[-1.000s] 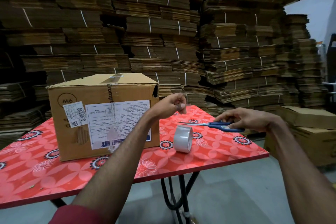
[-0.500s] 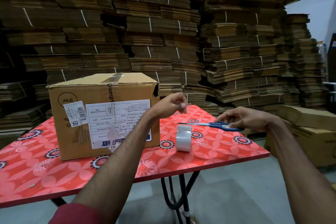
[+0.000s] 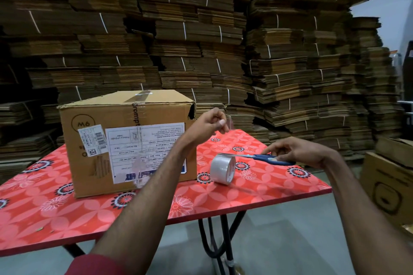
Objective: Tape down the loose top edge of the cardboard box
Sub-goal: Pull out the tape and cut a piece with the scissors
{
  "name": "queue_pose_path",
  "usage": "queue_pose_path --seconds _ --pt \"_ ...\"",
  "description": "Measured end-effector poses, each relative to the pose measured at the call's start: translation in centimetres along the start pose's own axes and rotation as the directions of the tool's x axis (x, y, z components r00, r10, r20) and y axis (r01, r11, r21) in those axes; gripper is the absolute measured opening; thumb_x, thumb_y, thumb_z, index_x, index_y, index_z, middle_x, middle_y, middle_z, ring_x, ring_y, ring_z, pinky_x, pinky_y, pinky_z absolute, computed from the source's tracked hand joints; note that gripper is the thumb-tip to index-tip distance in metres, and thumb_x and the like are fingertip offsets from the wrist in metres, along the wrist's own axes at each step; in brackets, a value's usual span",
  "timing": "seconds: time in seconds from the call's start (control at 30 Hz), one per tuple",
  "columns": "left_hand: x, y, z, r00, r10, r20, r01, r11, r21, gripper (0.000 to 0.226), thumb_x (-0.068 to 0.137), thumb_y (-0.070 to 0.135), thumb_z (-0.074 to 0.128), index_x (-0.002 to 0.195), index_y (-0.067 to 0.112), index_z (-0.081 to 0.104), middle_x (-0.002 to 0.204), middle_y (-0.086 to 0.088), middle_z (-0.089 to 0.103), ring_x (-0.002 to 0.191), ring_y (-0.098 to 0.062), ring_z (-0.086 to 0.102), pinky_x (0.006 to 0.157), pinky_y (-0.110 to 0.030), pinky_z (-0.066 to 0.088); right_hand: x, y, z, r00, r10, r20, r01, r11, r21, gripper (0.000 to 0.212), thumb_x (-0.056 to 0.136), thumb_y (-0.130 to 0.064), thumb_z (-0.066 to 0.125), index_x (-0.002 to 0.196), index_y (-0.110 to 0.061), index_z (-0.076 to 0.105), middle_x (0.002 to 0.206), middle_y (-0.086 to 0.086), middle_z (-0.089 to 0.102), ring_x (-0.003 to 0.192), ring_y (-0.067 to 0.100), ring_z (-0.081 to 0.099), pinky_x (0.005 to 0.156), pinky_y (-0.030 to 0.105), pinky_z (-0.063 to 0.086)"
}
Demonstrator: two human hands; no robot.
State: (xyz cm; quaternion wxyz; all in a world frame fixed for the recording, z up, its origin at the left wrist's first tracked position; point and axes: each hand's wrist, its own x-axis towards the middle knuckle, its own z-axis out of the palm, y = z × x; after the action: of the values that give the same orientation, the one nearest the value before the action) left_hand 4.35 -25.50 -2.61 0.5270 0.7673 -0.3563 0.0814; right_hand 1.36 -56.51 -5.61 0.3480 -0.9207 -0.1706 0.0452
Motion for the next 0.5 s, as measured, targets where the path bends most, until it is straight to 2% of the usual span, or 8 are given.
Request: queue_pose_path --seconds 0.07,0.13,0.3,0.37,0.43,0.5 --pt "-0.1 -0.3 -0.1 0.999 -0.015 -0.046 0.014 1.0 -0.024 0.012 0.104 0.008 0.046 0.097 0.016 0.051 0.089 -0.002 0.069 0.083 -0.015 0.062 0.076 -0.033 0.044 0.1 0.6 0.2 0.999 0.008 -0.033 -0.006 0.998 0.055 0.039 0.096 0.001 0.062 0.119 -0.027 0.075 0.104 0.017 0.063 0.089 0.023 0.058 0.072 0.03 0.046" --pt "-0.1 -0.5 -0.3 0.997 -0.011 -0.083 0.007 0.999 -0.05 0.015 0.105 0.011 0.046 0.094 0.019 0.052 0.089 0.0 0.069 0.081 -0.012 0.061 0.076 -0.034 0.045 0.2 1.1 0.5 0.998 0.014 -0.056 -0.007 0.993 0.116 0.041 0.096 0.001 0.06 0.119 -0.029 0.076 0.117 0.024 0.064 0.1 0.031 0.061 0.08 0.037 0.047" --pt "-0.1 -0.6 -0.7 0.991 0.001 -0.132 -0.013 0.996 -0.086 0.015 0.105 0.011 0.046 0.094 0.019 0.052 0.091 0.0 0.07 0.087 -0.016 0.062 0.077 -0.034 0.047 0.3 1.6 1.3 0.997 0.039 -0.06 -0.03 0.989 0.147 0.04 0.096 0.003 0.059 0.12 -0.025 0.076 0.121 0.031 0.062 0.098 0.028 0.057 0.082 0.038 0.045" --pt "-0.2 -0.5 -0.8 0.991 0.01 -0.135 -0.024 0.994 -0.103 0.014 0.105 0.01 0.046 0.096 0.018 0.052 0.09 0.0 0.07 0.087 -0.018 0.062 0.076 -0.034 0.048 0.6 1.7 1.6 0.996 0.058 -0.07 -0.047 0.988 0.15 0.039 0.096 0.003 0.059 0.119 -0.024 0.075 0.109 0.029 0.063 0.094 0.026 0.056 0.079 0.035 0.045" --pt "-0.3 -0.6 -0.8 0.991 0.019 -0.134 -0.034 0.993 -0.114 0.014 0.105 0.009 0.046 0.096 0.017 0.052 0.09 -0.001 0.07 0.088 -0.02 0.061 0.077 -0.035 0.048 1.0 1.6 2.0 0.99 0.082 -0.111 -0.065 0.987 0.146 0.036 0.097 0.002 0.06 0.119 -0.023 0.074 0.093 0.014 0.059 0.083 0.019 0.052 0.068 0.026 0.043" --pt "-0.3 -0.7 -0.7 0.992 0.02 -0.127 -0.035 0.992 -0.119 0.013 0.105 0.009 0.046 0.096 0.017 0.052 0.091 -0.002 0.07 0.087 -0.021 0.061 0.078 -0.036 0.048 1.5 1.4 2.7 0.98 0.109 -0.165 -0.087 0.987 0.134 0.033 0.096 0.002 0.062 0.12 -0.018 0.073 0.086 0.006 0.058 0.075 0.014 0.051 0.061 0.02 0.042"
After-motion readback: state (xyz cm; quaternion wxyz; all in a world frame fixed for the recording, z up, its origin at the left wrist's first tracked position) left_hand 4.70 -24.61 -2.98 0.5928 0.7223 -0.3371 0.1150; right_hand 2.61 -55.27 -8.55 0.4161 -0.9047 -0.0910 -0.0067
